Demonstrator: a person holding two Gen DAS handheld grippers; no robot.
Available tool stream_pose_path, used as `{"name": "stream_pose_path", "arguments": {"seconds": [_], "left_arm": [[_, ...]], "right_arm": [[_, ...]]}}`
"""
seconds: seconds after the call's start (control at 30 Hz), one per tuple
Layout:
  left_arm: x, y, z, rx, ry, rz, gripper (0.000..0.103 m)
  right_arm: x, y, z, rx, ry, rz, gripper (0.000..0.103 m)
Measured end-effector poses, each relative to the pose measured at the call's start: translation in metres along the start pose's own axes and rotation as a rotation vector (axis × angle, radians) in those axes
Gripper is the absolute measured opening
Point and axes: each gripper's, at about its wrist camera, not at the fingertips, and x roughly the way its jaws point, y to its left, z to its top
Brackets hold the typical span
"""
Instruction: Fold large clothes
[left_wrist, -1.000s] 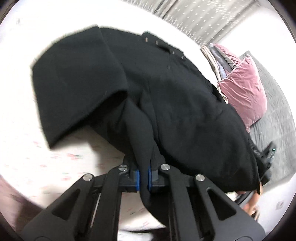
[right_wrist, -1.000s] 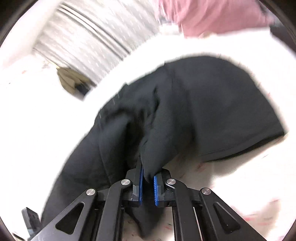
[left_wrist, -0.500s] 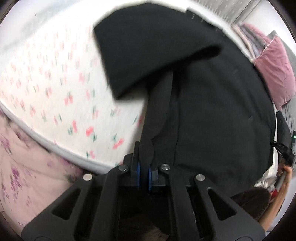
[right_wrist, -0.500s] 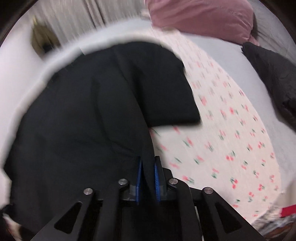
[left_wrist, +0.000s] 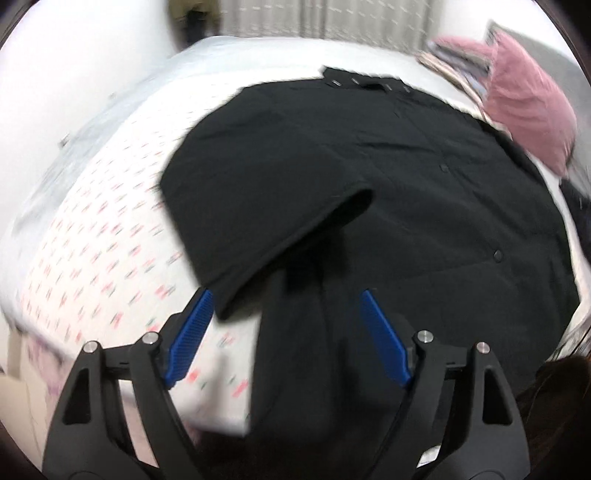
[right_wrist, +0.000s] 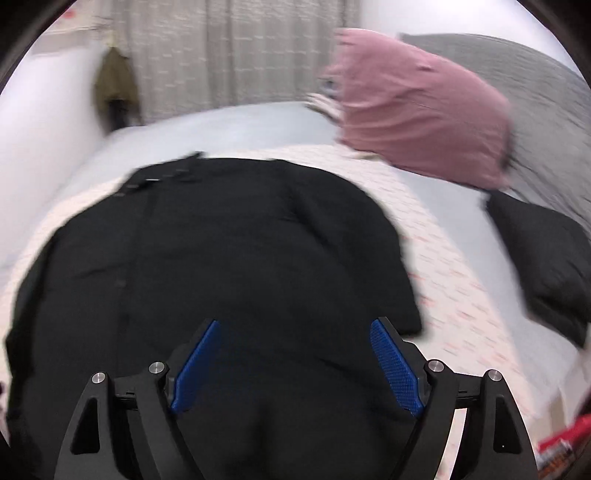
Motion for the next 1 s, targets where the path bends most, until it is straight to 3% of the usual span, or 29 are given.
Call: {"name": "stream_pose_path", "arguments": {"seconds": [0.07,0.13,0.2,0.27,0.33,0.43,0.53,0.63,0.8,0.87,1.0], "left_arm": [[0.023,-0.005,0.011,0.034,-0.002,0.042,0.082],[0.033,-0.009,0.02,0.044,-0.003,0.122,0.072],[0.038,-0.005,0.033,0.029,-0.013,0.159,0.031],[0.027,0.016,0.049,-0.042,-0.047,0.125,0.015],[0.013,0.04,0.07,-0.108,-0.11,0.174,0.011],[-0.008,0.096,0.102,-0.197,-0.193,0.297,0.011],[-0.014,0.155,0.137,-0.273,-0.22,0.453,0.01],[-0.015,0.208,0.165,-0.333,-0.245,0.625,0.01],[0.005,0.281,0.194,-0.415,-0.21,0.724,0.01],[0.028,0.302,0.201,-0.422,-0.182,0.802,0.01],[0.06,0.307,0.197,-0.454,-0.101,0.916,0.014]], "right_arm": [[0.022,0.015,-0.001,-0.017,-0.025,0.083,0.085],[0.056,0.026,-0.009,-0.016,0.035,0.06,0.085],[0.08,0.037,-0.015,-0.01,0.157,0.066,0.084],[0.083,0.044,-0.016,0.0,0.176,0.146,0.084],[0.082,0.047,-0.013,0.013,0.162,0.161,0.084],[0.082,0.049,-0.007,0.004,0.135,0.107,0.084],[0.099,0.044,0.008,0.004,0.117,0.046,0.084],[0.103,0.046,0.013,0.018,0.108,0.041,0.084],[0.113,0.051,0.017,0.012,0.105,0.008,0.084],[0.119,0.056,0.019,0.006,0.103,-0.004,0.084],[0.124,0.062,0.018,-0.012,0.091,-0.017,0.084]]}}
